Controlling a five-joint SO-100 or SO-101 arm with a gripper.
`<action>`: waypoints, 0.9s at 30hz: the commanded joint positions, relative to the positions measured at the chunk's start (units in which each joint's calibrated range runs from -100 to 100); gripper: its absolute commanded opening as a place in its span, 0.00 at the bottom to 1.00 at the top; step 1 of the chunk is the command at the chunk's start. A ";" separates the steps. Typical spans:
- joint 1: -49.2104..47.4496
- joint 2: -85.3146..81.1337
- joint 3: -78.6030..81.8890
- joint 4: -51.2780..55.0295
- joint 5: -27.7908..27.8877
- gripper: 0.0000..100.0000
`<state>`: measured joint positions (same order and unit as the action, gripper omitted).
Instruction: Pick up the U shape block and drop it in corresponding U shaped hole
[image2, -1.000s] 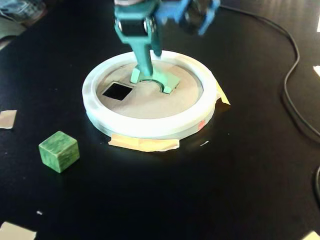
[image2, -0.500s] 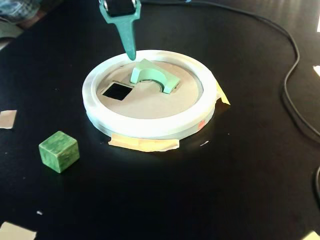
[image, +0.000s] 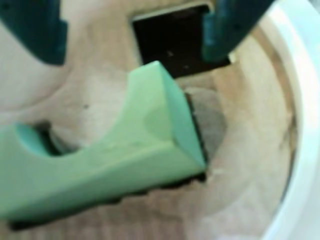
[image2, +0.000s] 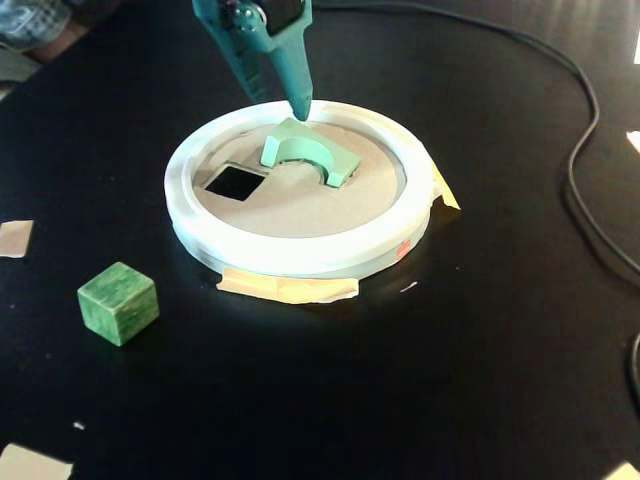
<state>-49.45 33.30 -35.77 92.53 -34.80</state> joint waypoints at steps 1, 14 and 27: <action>1.01 -5.40 -1.48 0.34 1.22 0.47; 0.64 -4.06 -0.38 -9.39 1.27 0.47; 0.26 -5.31 7.63 -10.49 1.32 0.47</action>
<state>-49.45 33.30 -28.26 84.00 -33.87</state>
